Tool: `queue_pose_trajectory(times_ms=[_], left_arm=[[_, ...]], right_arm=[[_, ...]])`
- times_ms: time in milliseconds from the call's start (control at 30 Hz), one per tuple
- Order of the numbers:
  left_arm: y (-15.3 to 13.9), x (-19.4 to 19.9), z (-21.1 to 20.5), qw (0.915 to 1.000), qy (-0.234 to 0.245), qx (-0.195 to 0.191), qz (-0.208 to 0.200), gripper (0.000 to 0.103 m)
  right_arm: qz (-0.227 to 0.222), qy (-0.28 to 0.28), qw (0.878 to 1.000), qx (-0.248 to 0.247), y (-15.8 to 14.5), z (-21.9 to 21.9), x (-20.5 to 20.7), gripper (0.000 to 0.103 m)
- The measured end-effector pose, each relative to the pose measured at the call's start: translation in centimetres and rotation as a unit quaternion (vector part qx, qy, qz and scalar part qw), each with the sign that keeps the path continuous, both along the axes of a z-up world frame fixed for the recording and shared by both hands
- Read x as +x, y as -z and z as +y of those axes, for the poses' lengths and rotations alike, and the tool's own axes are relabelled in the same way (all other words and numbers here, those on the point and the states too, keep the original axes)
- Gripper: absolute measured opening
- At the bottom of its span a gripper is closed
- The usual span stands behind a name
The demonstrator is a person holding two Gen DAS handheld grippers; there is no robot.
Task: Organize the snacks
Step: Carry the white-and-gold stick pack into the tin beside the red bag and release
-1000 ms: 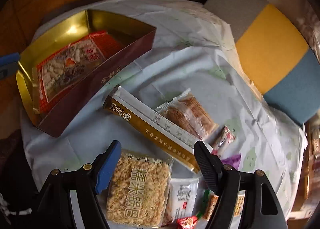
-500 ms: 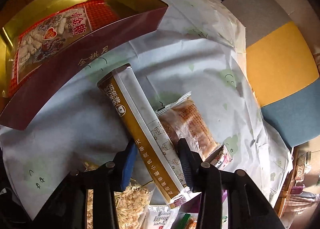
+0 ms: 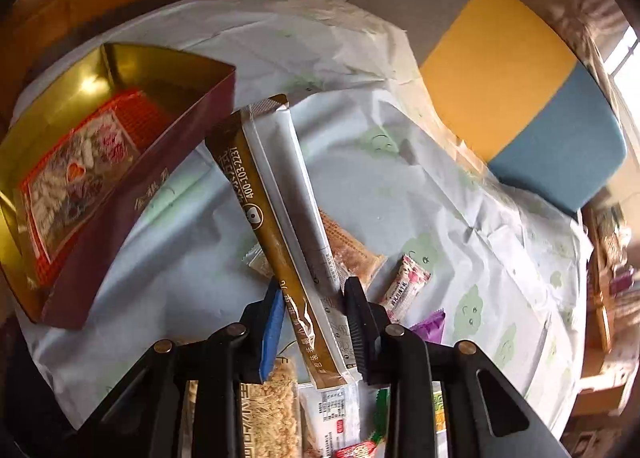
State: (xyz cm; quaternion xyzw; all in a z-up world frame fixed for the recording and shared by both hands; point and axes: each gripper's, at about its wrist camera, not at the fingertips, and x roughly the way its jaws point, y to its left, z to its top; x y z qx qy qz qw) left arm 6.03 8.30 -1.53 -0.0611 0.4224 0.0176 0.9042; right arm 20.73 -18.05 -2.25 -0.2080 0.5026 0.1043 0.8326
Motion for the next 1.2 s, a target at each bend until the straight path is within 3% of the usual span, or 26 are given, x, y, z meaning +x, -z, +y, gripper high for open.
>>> queue_pose_trajectory(times_ms=[233, 467, 600, 767, 900, 1033, 1200], left_arm=[[-0.1, -0.6, 1.0, 0.9996, -0.025, 0.008, -0.003, 0.040], [-0.2, -1.3, 2.0, 0.9992, -0.038, 0.008, -0.007, 0.040], [-0.2, -1.4, 2.6, 0.9989, -0.046, 0.002, -0.007, 0.040], [0.1, -1.3, 3.5, 0.9982, -0.060, -0.004, -0.005, 0.040], [0.3, -1.3, 4.0, 0.9978, -0.066, -0.008, -0.004, 0.040], [0.2, -1.3, 4.0, 0.9977, -0.067, -0.003, -0.010, 0.040], [0.7, -1.2, 3.8, 0.9979, -0.064, 0.001, -0.004, 0.040]], right_arm=[[0.031, 0.067, 0.985, 0.157, -2.5, 1.0, -1.6, 0.029], [0.091, 0.079, 0.943, 0.309, -2.6, 5.6, -3.4, 0.028], [0.101, 0.087, 0.934, 0.331, -2.6, 8.3, -3.1, 0.028], [0.119, 0.117, 0.913, 0.372, -2.2, 9.7, -1.9, 0.028], [0.111, 0.109, 0.937, 0.313, -1.7, 12.0, -0.3, 0.031], [0.107, 0.145, 0.939, 0.294, 0.1, 11.6, 0.8, 0.035], [0.086, 0.124, 0.949, 0.278, -0.1, 10.7, -1.1, 0.036]])
